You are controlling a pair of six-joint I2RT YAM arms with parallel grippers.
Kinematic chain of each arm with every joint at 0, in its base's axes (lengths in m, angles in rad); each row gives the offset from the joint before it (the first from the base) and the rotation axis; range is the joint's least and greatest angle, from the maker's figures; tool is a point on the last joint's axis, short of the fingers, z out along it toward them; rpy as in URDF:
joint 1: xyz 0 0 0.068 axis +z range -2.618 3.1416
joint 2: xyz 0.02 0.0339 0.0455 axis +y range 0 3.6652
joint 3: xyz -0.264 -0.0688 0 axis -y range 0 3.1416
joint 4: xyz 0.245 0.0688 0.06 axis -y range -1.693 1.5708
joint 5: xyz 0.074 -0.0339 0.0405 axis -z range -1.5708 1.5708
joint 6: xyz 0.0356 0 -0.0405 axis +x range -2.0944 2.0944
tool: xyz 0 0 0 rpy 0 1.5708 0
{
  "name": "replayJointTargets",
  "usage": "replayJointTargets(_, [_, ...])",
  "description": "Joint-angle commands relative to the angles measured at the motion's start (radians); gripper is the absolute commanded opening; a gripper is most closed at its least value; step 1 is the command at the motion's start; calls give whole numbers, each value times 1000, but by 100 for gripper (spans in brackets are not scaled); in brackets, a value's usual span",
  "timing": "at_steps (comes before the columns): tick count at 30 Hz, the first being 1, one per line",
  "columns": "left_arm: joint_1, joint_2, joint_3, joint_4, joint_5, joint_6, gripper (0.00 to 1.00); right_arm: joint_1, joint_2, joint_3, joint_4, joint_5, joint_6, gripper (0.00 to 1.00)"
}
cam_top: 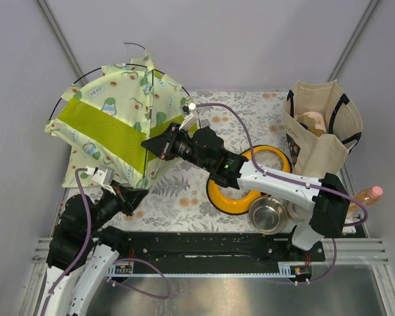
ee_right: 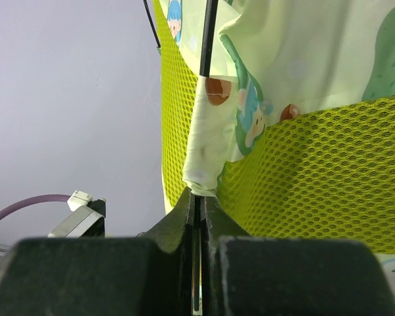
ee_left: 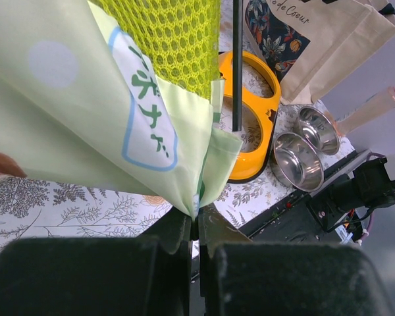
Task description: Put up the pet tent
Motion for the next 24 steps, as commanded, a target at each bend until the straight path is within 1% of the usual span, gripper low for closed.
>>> replayJointTargets(1, [-7,-22,38,-74,116,3,0,-93,28,18,77,173,-15,0])
replayJointTargets(20, [-9,-28,40,-51,107,-17,0,-70,40,-5,76,166,-10,0])
replayJointTargets(24, [-9,-27,29,-16,130,-37,0,-64,45,-8,79,165,-7,0])
